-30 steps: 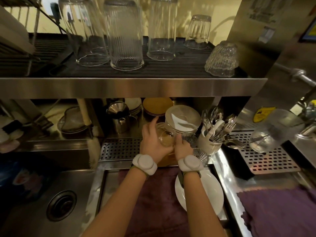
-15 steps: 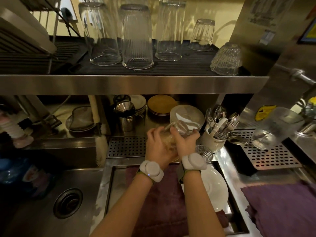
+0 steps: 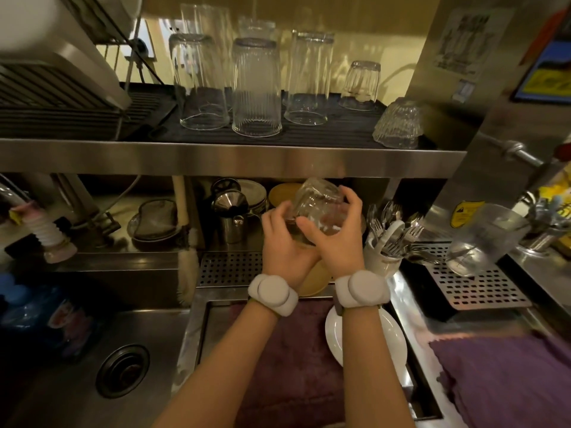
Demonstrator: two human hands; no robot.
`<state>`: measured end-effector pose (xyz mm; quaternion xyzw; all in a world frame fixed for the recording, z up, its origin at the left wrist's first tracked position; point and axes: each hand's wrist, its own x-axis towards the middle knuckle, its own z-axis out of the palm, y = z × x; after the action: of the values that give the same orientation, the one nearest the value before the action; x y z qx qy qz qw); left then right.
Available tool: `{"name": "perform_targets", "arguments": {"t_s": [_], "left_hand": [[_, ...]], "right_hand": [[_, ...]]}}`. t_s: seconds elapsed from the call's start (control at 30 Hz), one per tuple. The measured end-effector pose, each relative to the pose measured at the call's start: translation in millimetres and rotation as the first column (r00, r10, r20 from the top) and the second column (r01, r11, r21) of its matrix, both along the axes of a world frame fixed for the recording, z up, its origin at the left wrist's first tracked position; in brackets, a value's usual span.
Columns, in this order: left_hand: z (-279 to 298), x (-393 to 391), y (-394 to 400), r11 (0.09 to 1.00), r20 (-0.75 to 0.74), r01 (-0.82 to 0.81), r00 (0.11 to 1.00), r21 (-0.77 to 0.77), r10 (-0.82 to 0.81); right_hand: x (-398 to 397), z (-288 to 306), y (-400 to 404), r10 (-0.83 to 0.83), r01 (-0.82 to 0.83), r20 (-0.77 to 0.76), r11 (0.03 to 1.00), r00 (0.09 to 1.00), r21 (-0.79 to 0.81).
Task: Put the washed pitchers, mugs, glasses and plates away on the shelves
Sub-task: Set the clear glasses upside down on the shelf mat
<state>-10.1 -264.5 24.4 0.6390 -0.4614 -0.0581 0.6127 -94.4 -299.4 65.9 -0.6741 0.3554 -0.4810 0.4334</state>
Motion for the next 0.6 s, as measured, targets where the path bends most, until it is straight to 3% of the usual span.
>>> {"name": "perform_targets", "arguments": {"t_s": [0.1, 0.37, 0.6], "left_hand": [[6, -7, 8, 0.998, -0.017, 0.015, 1.000, -0.057, -0.016], [19, -32, 23, 0.990, -0.022, -0.017, 1.000, -0.139, 0.014], [51, -46, 17, 0.962, 0.035, -0.004, 0.999, -0.271, 0.014]], "right_hand": [[-12, 20, 3, 0.129, -0.131, -0.048, 0.990, 0.990, -0.047], [-38, 48, 9, 0.188, -0.207, -0.194, 0.975, 0.963, -0.084], [-55, 91, 8, 0.170, -0.233, -0.230, 0.930, 0.958, -0.286]]}}
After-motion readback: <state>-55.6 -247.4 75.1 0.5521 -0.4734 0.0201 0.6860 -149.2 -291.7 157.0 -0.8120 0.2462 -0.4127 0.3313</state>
